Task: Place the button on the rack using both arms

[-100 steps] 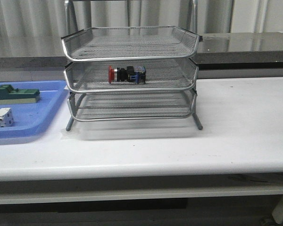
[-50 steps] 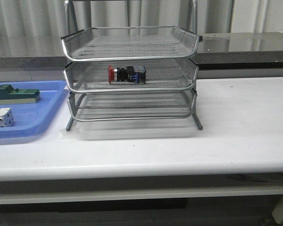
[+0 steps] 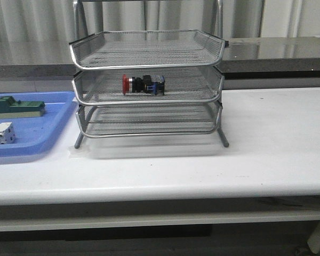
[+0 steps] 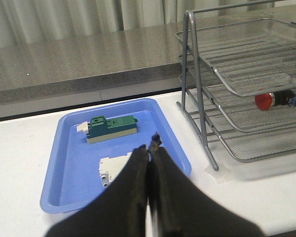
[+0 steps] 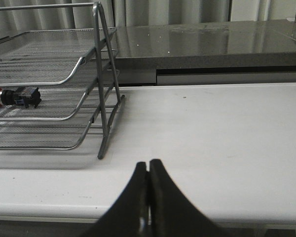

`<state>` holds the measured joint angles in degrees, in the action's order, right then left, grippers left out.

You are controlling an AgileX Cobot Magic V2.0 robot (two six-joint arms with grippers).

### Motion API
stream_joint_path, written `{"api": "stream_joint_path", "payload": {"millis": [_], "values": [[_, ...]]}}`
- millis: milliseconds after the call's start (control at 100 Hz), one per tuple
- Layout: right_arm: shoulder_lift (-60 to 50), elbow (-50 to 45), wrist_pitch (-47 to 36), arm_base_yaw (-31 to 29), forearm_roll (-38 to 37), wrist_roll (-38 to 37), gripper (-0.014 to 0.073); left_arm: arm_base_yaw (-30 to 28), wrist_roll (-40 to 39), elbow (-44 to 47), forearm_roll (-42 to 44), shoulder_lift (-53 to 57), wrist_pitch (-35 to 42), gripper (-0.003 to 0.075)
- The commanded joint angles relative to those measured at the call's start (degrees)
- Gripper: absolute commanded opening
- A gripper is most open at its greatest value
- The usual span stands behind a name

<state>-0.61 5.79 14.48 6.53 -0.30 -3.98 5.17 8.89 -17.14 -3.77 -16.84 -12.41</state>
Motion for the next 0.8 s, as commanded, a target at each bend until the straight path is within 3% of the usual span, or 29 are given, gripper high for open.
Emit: {"api": "stream_joint_path", "payload": {"millis": [0,450,790], "values": [[-1.14,0.60,-5.47,-0.33,-0.68,-0.21,-0.0060,-0.09,-0.52,-1.52,-0.62,-0.26,4.89,-0.0021],[-1.14,-6.30,-13.88,-0.33,-0.68,-0.21,-0.0060,-0.09,-0.52,-1.52,-0.62,-0.26,4.89,-0.0021],[-1.14,-6.30,-13.93,-0.33,-0.68,-0.21,-0.0060,-0.09,-0.52,-1.52,-0.62,-0.26,4.89,-0.0021]]}}
